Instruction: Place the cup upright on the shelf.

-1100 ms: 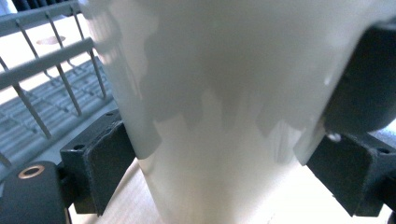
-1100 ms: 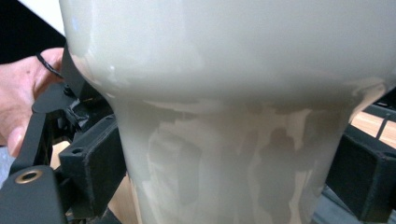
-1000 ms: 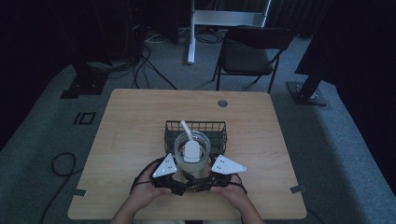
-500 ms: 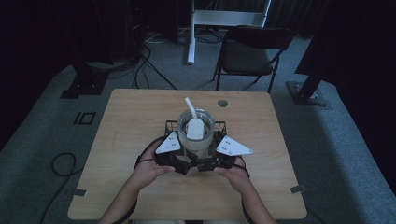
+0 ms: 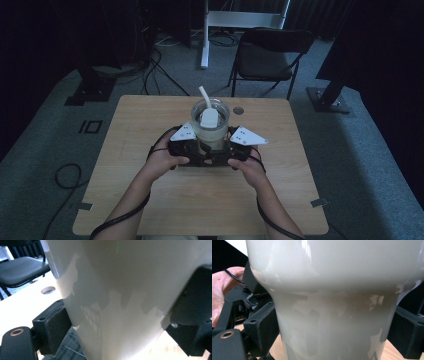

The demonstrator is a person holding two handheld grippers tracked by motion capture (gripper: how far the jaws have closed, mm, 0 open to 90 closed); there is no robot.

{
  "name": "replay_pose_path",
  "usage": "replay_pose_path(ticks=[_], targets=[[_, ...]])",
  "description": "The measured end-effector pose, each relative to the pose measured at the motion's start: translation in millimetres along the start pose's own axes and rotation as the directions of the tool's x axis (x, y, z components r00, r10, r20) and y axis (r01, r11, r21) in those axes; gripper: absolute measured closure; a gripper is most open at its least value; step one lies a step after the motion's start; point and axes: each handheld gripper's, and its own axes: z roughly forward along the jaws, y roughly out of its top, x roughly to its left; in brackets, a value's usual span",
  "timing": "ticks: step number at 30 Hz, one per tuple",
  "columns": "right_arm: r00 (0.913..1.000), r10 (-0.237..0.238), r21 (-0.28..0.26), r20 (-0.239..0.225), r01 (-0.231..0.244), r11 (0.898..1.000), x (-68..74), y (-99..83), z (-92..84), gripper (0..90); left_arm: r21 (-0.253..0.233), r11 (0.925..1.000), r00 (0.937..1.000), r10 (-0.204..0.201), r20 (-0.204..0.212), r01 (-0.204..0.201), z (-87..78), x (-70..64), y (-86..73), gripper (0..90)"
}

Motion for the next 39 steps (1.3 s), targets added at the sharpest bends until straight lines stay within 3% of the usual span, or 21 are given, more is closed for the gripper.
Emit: replay_pose_path(ticks=[7, 19, 29, 39], targets=[[0.9998, 0.013, -0.002, 0.017, -0.013, 1.000, -16.0, 3.6, 13.9, 9.1, 0.010, 1.0000, 1.0000, -0.001, -0.004, 0.001, 6.6, 21.8, 6.4, 11.7], [0.9975, 0.062, 0.004, 0.034, -0.062, 0.998, -34.7, -3.8, 35.6, 9.1, 0.024, 0.9992, 0.9995, -0.031, -0.004, 0.031, 17.0, 45.6, 3.7, 11.6], [0.9967, 0.060, 0.007, 0.054, -0.061, 0.998, -44.2, 3.8, 41.9, 9.0, 0.021, 0.9987, 0.9989, -0.046, -0.007, 0.046, 21.1, 55.1, 11.1, 11.6], [0.9937, 0.090, 0.045, 0.067, -0.093, 0.995, -45.3, -14.4, 44.2, 9.1, 0.058, 0.9970, 0.9986, -0.051, -0.016, 0.052, 31.4, 54.3, -5.9, 11.6]])
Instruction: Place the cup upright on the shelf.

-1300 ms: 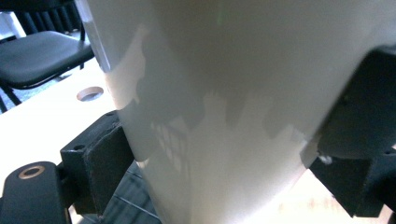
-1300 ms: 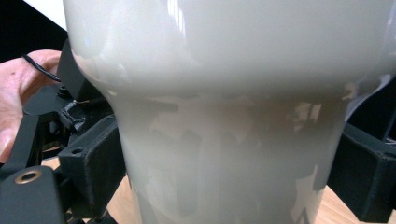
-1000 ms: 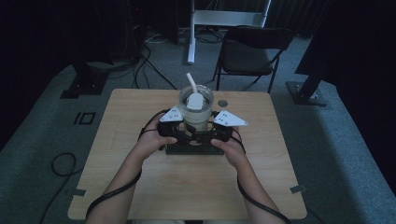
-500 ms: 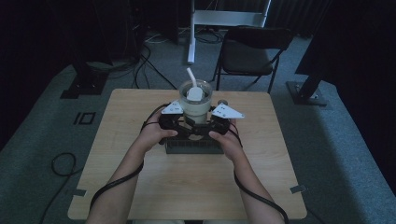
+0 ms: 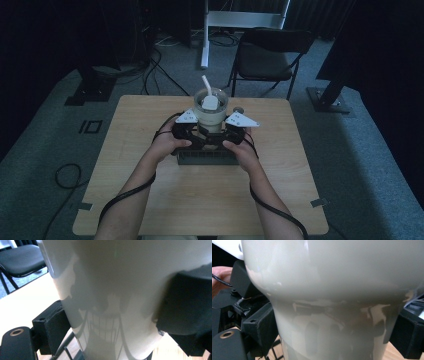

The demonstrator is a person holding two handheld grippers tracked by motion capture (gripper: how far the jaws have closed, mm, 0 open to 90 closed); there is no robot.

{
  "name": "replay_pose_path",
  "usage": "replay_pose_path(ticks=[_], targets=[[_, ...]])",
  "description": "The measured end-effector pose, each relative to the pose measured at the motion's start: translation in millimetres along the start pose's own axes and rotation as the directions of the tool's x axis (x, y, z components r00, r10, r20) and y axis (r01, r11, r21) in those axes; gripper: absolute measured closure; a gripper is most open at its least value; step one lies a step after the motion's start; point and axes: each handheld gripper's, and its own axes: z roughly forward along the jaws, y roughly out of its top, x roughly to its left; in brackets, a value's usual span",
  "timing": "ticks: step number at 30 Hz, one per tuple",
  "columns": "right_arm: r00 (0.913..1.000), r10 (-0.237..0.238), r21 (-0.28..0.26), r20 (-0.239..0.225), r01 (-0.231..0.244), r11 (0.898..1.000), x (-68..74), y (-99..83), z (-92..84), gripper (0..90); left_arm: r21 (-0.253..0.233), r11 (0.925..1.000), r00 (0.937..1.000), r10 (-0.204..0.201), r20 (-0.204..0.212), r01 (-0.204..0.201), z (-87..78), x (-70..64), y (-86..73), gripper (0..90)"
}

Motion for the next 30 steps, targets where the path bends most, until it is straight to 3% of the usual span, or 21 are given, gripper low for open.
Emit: replay_pose_path(ticks=[10, 21, 23, 27, 30], targets=[[0.9999, 0.015, 0.056, 0.003, -0.015, 0.998, 0.3, -19.8, -0.2, 9.1, 0.016, 0.9995, 0.9997, -0.026, -0.001, 0.026, 10.0, -3.7, -21.9, 11.6], [0.9996, -0.029, 0.103, -0.001, 0.029, 0.994, 5.2, -25.8, 0.4, 8.9, -0.037, 0.9988, 0.9993, -0.032, -0.019, 0.032, 12.5, -9.9, -38.8, 11.5], [0.9987, -0.049, 0.109, 0.012, 0.047, 0.993, 8.1, -26.6, -1.5, 8.9, -0.043, 0.9986, 0.9992, -0.031, -0.023, 0.030, 12.3, -11.0, -40.3, 11.3], [0.9925, -0.092, 0.105, 0.081, 0.083, 0.991, 17.8, -31.0, -4.2, 8.8, -0.061, 0.9974, 0.9984, -0.040, -0.040, 0.037, 11.8, -14.7, -42.0, 10.8], [0.9939, -0.081, 0.064, 0.075, 0.076, 0.995, 16.7, -36.7, -4.0, 8.9, -0.069, 0.9968, 0.9977, -0.043, -0.052, 0.040, 11.3, -16.7, -42.7, 11.0]])
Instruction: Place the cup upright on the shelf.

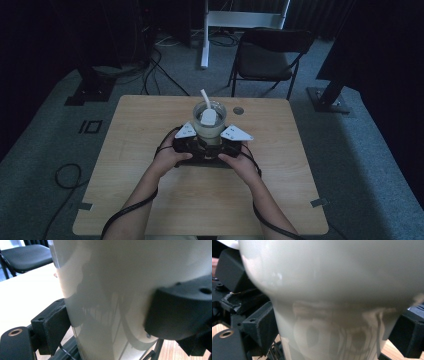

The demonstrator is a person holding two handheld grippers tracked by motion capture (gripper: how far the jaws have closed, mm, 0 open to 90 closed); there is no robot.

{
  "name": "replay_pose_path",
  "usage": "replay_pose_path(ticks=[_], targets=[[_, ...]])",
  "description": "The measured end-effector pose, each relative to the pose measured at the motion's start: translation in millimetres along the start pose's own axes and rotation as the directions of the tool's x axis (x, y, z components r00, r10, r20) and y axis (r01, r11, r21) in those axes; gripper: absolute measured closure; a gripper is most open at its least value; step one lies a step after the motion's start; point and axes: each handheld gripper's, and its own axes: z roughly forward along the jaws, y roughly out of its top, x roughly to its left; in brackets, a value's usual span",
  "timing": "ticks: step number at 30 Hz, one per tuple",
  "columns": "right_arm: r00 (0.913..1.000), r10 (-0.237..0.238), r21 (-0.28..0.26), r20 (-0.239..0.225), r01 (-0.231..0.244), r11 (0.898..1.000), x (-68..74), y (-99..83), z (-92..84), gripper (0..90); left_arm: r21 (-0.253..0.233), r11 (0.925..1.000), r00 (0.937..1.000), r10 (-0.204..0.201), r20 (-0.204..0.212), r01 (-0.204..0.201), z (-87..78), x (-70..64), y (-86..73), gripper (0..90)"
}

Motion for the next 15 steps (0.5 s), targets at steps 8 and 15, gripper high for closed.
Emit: replay_pose_path(ticks=[8, 15], targets=[[0.9994, 0.009, -0.093, 0.034, -0.005, 0.996, 5.3, -13.8, -5.2, 9.0, -0.003, 1.0000, 0.9999, 0.002, -0.013, -0.003, -0.2, -4.1, -0.2, 10.6], [0.9981, 0.013, -0.095, 0.060, -0.007, 0.995, 7.9, -15.8, -13.2, 8.9, 0.001, 1.0000, 1.0000, 0.004, -0.001, -0.004, 1.9, -7.7, 0.8, 10.5]])
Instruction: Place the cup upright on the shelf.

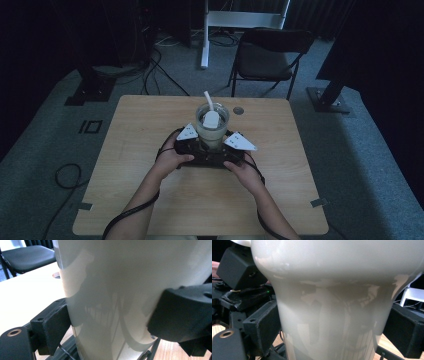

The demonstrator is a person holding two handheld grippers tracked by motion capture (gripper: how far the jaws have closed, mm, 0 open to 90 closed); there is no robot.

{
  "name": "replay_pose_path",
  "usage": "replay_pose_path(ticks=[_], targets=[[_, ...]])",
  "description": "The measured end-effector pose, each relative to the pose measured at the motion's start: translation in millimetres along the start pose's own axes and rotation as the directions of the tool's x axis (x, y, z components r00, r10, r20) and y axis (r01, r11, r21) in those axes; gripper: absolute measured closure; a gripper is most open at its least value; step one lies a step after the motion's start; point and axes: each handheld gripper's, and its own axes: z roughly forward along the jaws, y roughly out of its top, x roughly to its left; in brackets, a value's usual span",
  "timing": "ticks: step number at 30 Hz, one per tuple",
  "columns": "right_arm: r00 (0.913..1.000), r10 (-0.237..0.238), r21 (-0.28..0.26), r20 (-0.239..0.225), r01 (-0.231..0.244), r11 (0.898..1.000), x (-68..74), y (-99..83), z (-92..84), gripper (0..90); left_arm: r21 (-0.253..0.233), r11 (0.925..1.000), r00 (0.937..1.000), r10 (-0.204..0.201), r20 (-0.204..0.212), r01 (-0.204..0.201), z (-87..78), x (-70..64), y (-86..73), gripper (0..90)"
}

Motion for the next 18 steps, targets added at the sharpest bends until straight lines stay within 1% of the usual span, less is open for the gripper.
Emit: replay_pose_path(ticks=[2, 6, 7, 9, 11, 12, 16, 17, 18], targets=[[1.0000, 0.003, 0.011, 0.009, -0.003, 1.000, 0.1, 1.1, -2.1, 8.9, 0.001, 0.9999, 0.9999, -0.010, 0.002, 0.010, 1.3, -1.6, 0.3, 10.3], [0.9996, 0.007, 0.007, 0.026, -0.007, 1.000, 0.0, -0.4, -9.8, 8.9, 0.006, 1.0000, 0.9999, -0.006, 0.011, 0.006, 3.6, -4.2, 1.6, 10.2], [0.9996, 0.010, 0.004, 0.027, -0.010, 1.000, -0.1, -1.2, -12.1, 9.0, 0.006, 0.9999, 0.9999, -0.011, 0.011, 0.011, 4.3, -4.4, 1.6, 10.1], [0.9997, 0.005, -0.004, 0.024, -0.004, 1.000, -2.6, -2.6, -18.0, 9.1, 0.001, 0.9997, 0.9997, -0.023, -0.004, 0.023, 4.6, -3.3, 1.1, 10.5], [0.9994, 0.008, -0.015, 0.033, -0.008, 1.000, -5.5, -3.7, -24.1, 9.1, -0.014, 0.9987, 0.9988, -0.049, -0.007, 0.049, 4.2, -1.4, -0.5, 10.8], [0.9994, 0.012, -0.019, 0.034, -0.011, 1.000, -6.8, -3.9, -27.8, 9.1, -0.016, 0.9985, 0.9986, -0.052, -0.009, 0.052, 3.6, -1.4, -0.7, 10.9], [0.9982, 0.008, -0.023, 0.060, -0.007, 1.000, -10.8, -6.1, -40.5, 9.1, -0.001, 1.0000, 0.9996, -0.004, -0.027, 0.004, 2.7, -7.3, 1.3, 10.9], [0.9982, 0.004, -0.019, 0.060, -0.003, 1.000, -11.3, -6.3, -42.7, 9.1, -0.001, 1.0000, 0.9993, 0.000, -0.038, 0.000, 2.6, -9.2, 1.7, 11.0], [0.9981, 0.008, -0.011, 0.061, -0.007, 1.000, -11.8, -6.0, -44.8, 9.1, -0.003, 1.0000, 0.9987, -0.007, -0.050, 0.007, 1.9, -10.6, 1.6, 11.1]])
